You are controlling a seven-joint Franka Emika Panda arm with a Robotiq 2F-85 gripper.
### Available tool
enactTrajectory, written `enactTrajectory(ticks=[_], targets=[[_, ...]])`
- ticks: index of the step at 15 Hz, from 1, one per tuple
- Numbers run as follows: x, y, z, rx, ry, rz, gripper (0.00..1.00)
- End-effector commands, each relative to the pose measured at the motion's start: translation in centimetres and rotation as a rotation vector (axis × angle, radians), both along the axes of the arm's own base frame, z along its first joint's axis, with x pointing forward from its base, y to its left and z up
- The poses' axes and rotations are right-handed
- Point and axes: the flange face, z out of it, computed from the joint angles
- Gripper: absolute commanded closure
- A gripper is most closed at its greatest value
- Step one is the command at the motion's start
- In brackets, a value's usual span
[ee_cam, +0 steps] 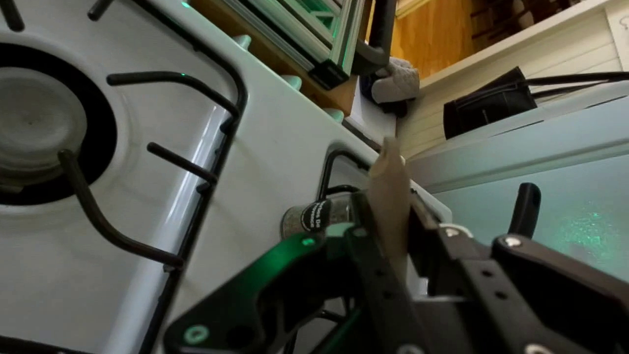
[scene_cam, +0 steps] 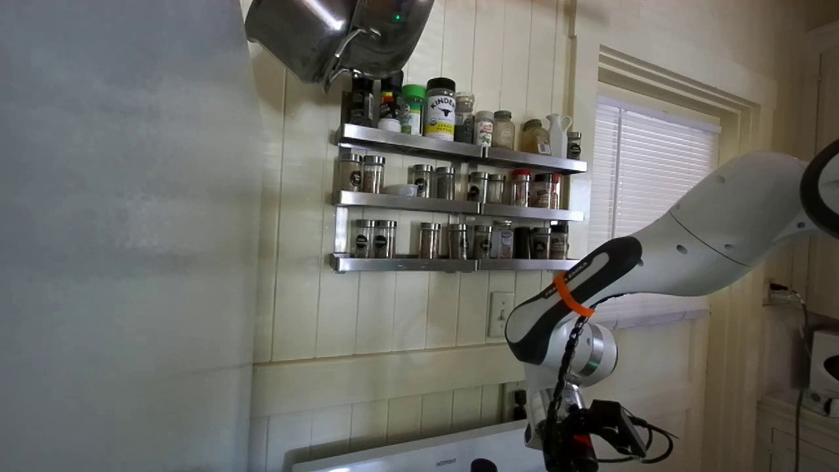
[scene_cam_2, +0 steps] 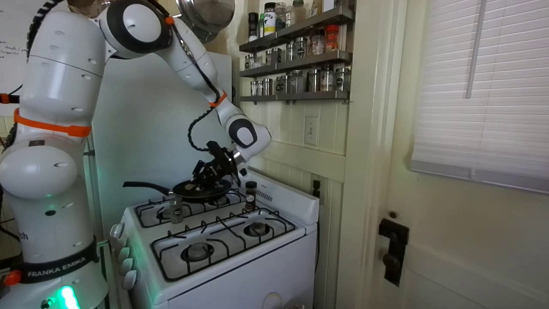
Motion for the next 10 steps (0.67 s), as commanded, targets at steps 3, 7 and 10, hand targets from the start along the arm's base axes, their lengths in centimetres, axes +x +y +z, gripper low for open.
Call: enactTrajectory(ticks=[3,7,10], targets=[[-1.5,0.5,-1.6,0.063,0.102,-0.089,0.95],[-2.7,0.1,-1.9,0.139,0.202,-0.097,0.95],[-3.4,-1.0,-1.7,0.19,0.272,-0.111,0.95]])
